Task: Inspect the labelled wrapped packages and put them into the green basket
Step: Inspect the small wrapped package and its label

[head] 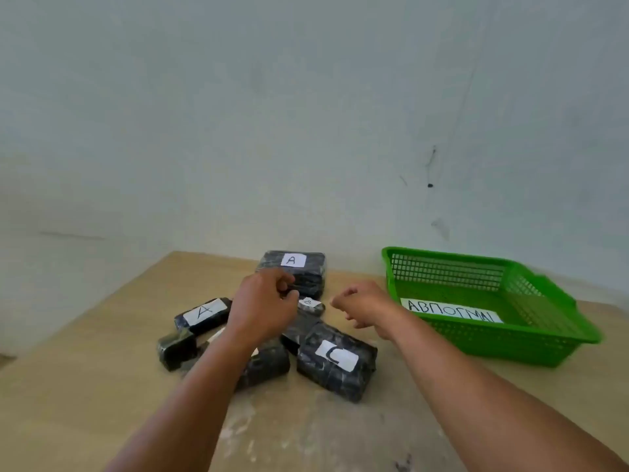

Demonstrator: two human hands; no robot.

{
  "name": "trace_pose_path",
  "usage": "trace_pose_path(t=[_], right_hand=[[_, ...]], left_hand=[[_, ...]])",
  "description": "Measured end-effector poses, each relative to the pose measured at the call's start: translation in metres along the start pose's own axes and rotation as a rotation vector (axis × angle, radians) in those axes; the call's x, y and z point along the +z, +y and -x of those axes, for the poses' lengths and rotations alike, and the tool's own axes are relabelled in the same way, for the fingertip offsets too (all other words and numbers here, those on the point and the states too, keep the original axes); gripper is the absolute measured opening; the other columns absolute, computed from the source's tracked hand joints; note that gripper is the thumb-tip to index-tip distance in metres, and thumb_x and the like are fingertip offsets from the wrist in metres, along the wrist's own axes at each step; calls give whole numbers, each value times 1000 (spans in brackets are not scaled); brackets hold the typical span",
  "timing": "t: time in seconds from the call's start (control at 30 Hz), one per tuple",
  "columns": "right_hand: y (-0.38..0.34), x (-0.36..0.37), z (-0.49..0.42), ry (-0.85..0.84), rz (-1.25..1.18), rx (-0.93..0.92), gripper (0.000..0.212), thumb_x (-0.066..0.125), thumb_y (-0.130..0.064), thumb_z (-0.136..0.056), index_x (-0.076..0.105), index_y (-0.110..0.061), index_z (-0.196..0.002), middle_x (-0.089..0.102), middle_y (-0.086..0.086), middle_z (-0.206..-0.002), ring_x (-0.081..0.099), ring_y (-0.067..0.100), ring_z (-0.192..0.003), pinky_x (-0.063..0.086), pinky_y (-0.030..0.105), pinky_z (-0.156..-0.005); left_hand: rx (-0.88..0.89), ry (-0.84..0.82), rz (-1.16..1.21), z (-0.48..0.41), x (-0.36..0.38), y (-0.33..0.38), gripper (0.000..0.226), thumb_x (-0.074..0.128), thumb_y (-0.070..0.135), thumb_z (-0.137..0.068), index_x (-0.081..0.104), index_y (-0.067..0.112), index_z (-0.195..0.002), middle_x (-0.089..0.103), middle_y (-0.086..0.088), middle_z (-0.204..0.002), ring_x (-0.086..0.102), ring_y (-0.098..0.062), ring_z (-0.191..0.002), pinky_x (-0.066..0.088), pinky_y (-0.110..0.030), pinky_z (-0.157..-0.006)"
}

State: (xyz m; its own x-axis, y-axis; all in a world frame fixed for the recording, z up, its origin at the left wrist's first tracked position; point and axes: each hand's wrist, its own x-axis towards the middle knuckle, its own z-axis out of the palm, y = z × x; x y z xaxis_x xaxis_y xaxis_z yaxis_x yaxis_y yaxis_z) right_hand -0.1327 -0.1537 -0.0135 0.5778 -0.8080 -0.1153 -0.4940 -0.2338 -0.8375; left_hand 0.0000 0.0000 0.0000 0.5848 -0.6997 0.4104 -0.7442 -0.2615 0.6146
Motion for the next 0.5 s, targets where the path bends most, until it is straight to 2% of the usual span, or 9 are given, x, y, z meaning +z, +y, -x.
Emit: trace_pose_path(t=[0.1,0.2,0.27,0.33,0.43,0.5], right_hand=[[-2,14,-26,-29,165,93,20,73,-33,-93,63,-16,-86,61,5,-81,59,22,-76,50,29,-61],[-5,27,-48,-95,275,104,25,72,-37,-91,61,-19,-78,52,0,-68,51,18,-60,44,25,-53],[-6,32,-58,-110,312,82,20,73,-39,-89,67,-20,-86,52,-2,-68,49,15,-59,40,23,-52],[-3,38,-67,-111,338,69,24,76,-41,-86,72,-19,-94,63,0,-79,58,17,-70,43,25,-57],[2,44,-76,-73,340,73,37,83,-43,-82,78,-13,-102,75,5,-107,70,23,-102,56,32,-85],[5,43,-77,-51,311,64,36,87,-39,-80,76,-11,-101,75,6,-106,69,24,-103,54,34,-87]], left_hand=[[-26,-14,45,-15,14,-10,28,71,24,-90,72,21,-118,68,10,-91,65,-8,-85,51,-22,-75],[-27,-44,5,-26,24,-22,30,69,24,-92,72,21,-121,69,9,-93,65,-10,-88,57,-28,-80],[-37,-41,-16,-34,28,-30,30,67,23,-93,71,22,-122,69,9,-94,64,-8,-88,54,-24,-77],[-54,-54,-33,-38,31,-37,31,67,23,-93,70,23,-123,69,9,-96,63,-8,-89,51,-22,-77],[-76,-75,-27,-39,34,-43,33,68,24,-91,70,24,-124,72,6,-106,65,-11,-97,54,-26,-85],[-96,-82,-17,-37,35,-45,34,69,26,-91,70,25,-125,72,6,-112,64,-11,-102,53,-26,-89]])
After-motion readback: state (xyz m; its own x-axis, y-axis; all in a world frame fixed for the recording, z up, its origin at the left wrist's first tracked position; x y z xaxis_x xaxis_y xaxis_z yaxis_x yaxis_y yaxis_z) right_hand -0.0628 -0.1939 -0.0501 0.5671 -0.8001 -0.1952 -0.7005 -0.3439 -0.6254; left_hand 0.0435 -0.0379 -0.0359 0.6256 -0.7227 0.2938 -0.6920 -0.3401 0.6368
